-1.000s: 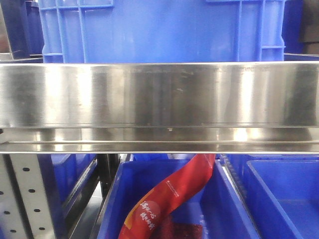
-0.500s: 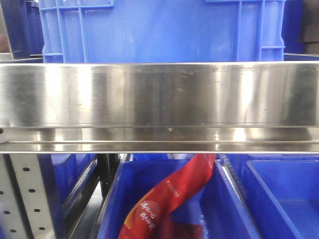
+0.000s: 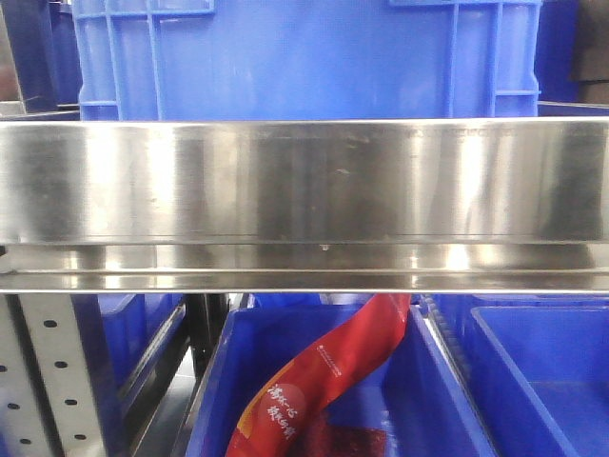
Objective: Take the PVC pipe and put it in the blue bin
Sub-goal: 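Open both grippers to release the arcs into the bin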
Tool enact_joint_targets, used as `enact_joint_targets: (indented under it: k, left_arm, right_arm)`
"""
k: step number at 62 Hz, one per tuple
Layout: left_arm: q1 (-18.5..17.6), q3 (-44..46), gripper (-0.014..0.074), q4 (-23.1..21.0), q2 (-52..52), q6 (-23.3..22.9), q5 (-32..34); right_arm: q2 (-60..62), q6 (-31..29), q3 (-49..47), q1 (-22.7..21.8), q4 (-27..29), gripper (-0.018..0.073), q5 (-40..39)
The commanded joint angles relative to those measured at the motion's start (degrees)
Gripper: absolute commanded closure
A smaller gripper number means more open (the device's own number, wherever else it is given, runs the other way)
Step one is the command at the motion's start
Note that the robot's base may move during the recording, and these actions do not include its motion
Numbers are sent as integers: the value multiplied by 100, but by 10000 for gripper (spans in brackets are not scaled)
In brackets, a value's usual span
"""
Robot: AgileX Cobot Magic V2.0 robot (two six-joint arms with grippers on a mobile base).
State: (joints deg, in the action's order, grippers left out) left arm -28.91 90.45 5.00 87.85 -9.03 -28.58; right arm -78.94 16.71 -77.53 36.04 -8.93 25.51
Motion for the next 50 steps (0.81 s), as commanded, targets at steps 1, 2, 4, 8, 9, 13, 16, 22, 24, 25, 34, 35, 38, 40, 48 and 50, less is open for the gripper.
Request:
enact_joint_targets:
  k: [1,2,4,8,9,13,16,22,24,25,34,35,38,40,48,50]
  left_arm:
    - [22,54,124,-76,-14,-5,-40]
    - [22,54,124,-99,-25,-5,-45]
    - [22,54,124,-202,-38,-5,-80]
    - [22,66,125,-465,-128,-5,-209]
    - [22,66,125,-557,-168,-5,-277]
    - [22,66,146,-737,-301,-5,-388]
    - [22,66,178,-769,-407,-5,-475]
    - [22,66,307,-791,-583,-5,-693]
    - [22,66,356,-791,-608,-5,-787]
    - [22,66,395,-791,-642,-5,-861]
    - [22,66,687,-791,-750,-5,-1677]
    - [22,66,711,-791,-755,-5,-1764]
    - [22,66,708,-791,-780,-5,-2113]
    - [22,66,707,-791,-809,-5,-2352]
    - [22,66,707,-791,-1076,-5,-2899]
    - [22,66,707,-791,-1174,-5,-2907]
  right_arm:
    - [37,-37,-60,-32,7,148,45]
    - [37,-37,-60,-32,7,148,59]
    - [71,-37,-83,-32,7,153,109]
    - [201,-37,-178,-32,7,209,299]
    - [253,-37,-222,-32,7,237,430]
    - [420,-37,-390,-32,7,351,693]
    - [550,-37,-461,-32,-7,438,797]
    - [795,-37,-477,-32,-28,580,797]
    - [852,-37,-477,-32,-37,624,797]
    - [872,-37,-477,-32,-49,640,812]
    - [933,-37,-477,-32,-95,728,1135]
    - [947,-37,-477,-32,-95,728,1204]
    - [990,-37,-477,-32,-95,728,1382]
    - [1032,-37,-477,-32,-95,728,1497]
    - [1401,-37,-477,-32,-95,728,2000]
    - [1525,-37,-477,-32,-95,728,2056]
